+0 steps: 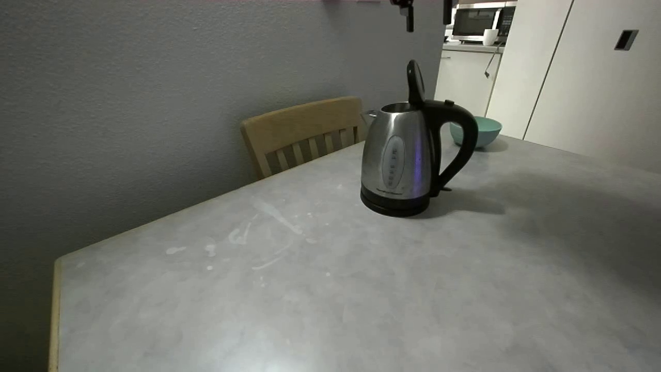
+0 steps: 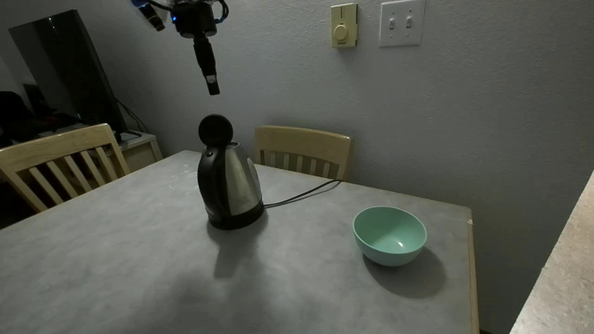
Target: Open the lid of the electric kettle.
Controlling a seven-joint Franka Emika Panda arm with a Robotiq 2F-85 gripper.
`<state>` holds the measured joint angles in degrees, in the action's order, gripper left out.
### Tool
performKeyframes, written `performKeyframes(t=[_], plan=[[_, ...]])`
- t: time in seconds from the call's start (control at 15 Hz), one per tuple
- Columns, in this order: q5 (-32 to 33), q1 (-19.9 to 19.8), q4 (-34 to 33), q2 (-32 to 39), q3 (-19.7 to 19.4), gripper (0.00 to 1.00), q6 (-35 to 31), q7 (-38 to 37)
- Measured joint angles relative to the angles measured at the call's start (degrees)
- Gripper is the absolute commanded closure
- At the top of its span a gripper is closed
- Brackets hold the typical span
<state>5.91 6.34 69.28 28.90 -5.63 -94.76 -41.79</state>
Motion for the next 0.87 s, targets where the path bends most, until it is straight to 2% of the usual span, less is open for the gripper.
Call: performKeyframes(t=[0.13,0.87], plan=[[0.0,0.0,0.0,0.0,0.0,0.00,0.0,0.0],[0.0,0.0,0.2,0.0,0.0,0.00,0.0,-0.1]])
